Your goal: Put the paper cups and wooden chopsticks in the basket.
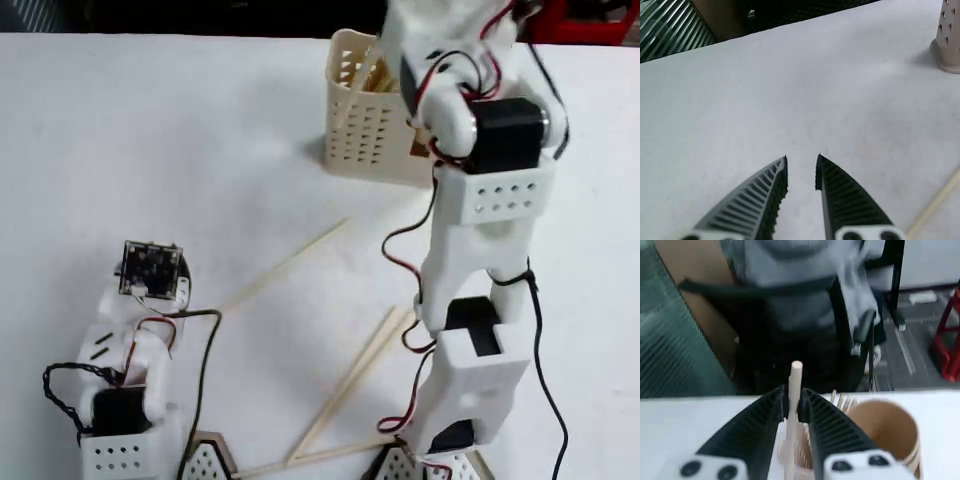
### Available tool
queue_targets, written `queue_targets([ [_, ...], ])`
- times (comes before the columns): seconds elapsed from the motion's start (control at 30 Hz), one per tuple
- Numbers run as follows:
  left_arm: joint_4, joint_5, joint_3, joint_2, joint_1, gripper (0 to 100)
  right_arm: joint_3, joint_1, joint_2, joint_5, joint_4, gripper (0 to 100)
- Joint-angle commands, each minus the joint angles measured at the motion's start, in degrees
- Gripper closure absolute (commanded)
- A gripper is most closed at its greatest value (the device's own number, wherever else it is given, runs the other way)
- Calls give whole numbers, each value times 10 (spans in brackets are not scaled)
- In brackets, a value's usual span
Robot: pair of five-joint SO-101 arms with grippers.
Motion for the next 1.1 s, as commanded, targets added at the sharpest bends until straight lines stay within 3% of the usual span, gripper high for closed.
queue_targets([
  [0.0, -16, -6, -3, -6, -5, 888, -18, 20, -5, 7, -78, 981],
  [0.37, -16, -6, -2, -6, -5, 888, -5, 53, 59, 8, -212, 981],
  [0.53, -16, -6, -2, -6, -5, 888, -11, 54, 109, 8, -223, 981],
  [0.67, -16, -6, -2, -6, -5, 888, -11, 49, 117, 8, -179, 977],
  [0.87, -16, -6, -2, -6, -5, 888, -11, 48, 84, 10, -95, 861],
  [1.07, -16, -6, -2, -6, -4, 888, -11, 39, 10, 80, 44, 898],
])
